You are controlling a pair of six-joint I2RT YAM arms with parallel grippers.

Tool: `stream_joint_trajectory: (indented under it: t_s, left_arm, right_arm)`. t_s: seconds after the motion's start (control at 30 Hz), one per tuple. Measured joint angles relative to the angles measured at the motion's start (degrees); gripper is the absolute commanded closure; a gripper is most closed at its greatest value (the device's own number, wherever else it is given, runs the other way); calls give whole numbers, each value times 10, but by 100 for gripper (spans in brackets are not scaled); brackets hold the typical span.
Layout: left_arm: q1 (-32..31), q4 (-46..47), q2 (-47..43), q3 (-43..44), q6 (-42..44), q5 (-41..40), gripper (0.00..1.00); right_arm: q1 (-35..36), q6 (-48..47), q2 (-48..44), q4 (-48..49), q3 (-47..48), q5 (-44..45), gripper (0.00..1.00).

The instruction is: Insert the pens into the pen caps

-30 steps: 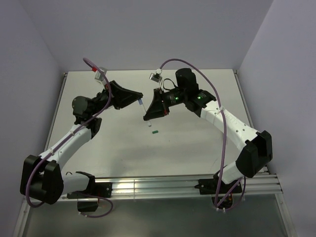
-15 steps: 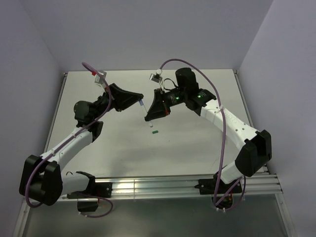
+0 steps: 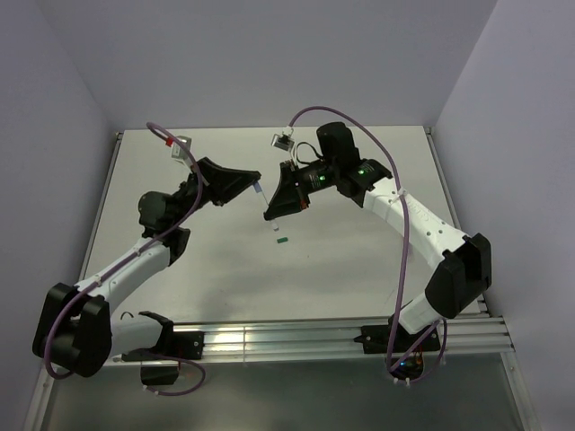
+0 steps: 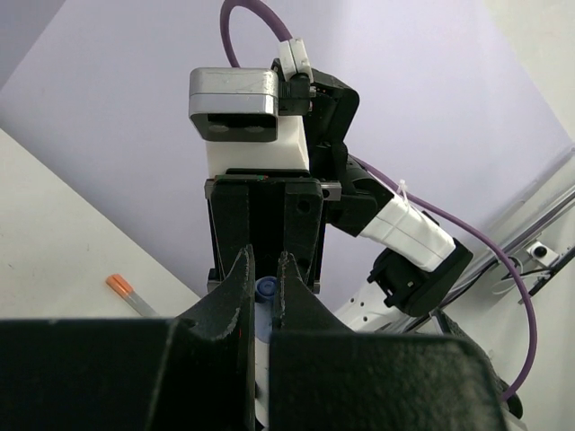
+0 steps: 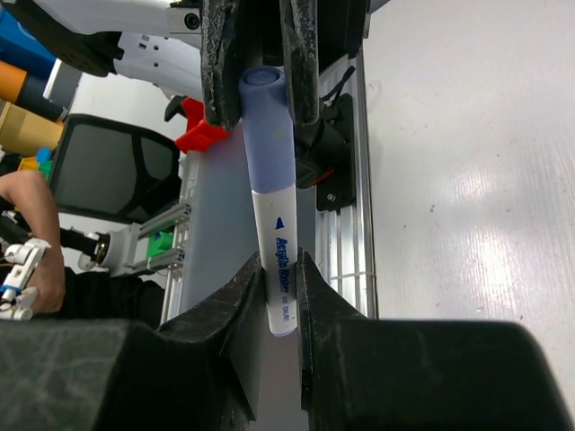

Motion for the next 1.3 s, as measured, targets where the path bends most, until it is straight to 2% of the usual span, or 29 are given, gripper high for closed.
stream_joint_trajectory:
  t_s: [0.33,0.9,1.03,1.2,1.23,1.3]
  left_arm:
    - [-14,20,-7,-31,-9,-52,100]
    - [-16,21,-15,-35,2,-42,100]
    - [-17,-3,-15,-24,20,-40,99]
    - [-15,-61,-3,24,56,-10,74]
    - [-14,-71,2,35,60,0,64]
    - [-14,-99,13,46,64,66,53]
  right_arm:
    - [0,-3,8,-23,11,5,100]
    - [0,-21,9,-38,15,-3,100]
    - [-1,-23,9,-41,15,0,100]
    - [-9,-33,1,-37,13,9,100]
    - [-11,-35,-3,-34,9,14,100]
    - [-17,-35,-12,8,4,42,100]
